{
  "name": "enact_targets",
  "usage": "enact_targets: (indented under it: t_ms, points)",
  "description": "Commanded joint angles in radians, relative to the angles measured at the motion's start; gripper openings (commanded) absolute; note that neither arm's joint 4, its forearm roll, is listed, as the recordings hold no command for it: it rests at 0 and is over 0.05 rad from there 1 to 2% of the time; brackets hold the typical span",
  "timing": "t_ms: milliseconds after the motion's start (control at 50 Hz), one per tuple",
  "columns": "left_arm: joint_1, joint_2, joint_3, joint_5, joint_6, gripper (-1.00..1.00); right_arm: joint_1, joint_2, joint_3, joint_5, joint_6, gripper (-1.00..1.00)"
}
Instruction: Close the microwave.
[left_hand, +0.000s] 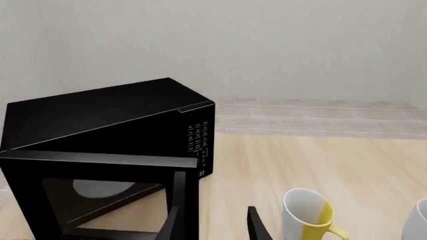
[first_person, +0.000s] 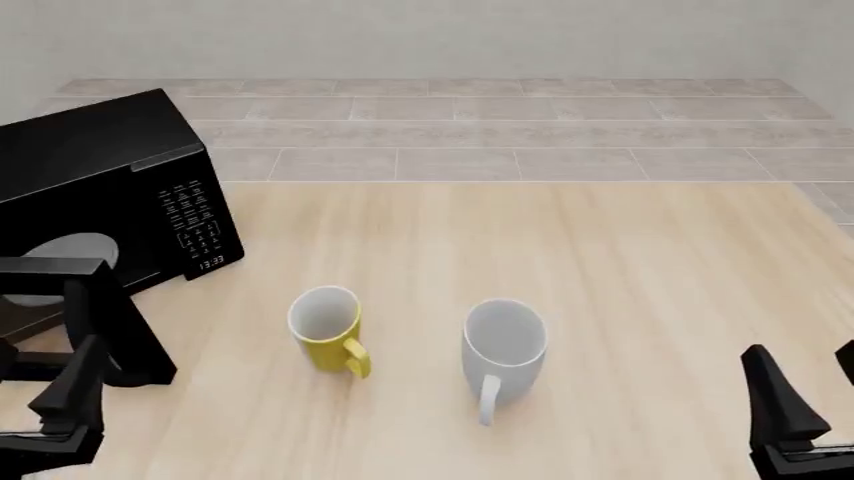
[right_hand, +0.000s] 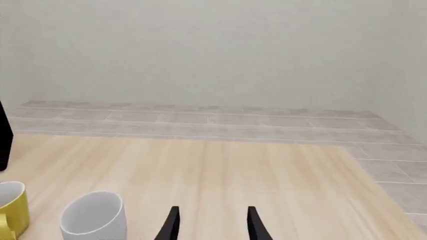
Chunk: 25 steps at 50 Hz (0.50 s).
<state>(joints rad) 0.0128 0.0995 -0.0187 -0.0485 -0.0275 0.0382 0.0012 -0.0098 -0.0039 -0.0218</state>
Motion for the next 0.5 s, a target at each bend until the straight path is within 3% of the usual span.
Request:
enact_targets:
  t_ms: [20,340,500]
  points:
    - [-0.004,0.159,-0.003,-0.104,-0.03,1.0,0.006,0.0,0.003,-0.003,0.004,1.0]
    - [0.054,0.325,0.007,-0.219,-0.023,1.0,-0.005,0.001,0.008,-0.01,0.012,1.0]
    - [0.078,0.314,0.006,-0.205,-0.02,1.0,0.001,0.005,0.007,-0.014,0.011,1.0]
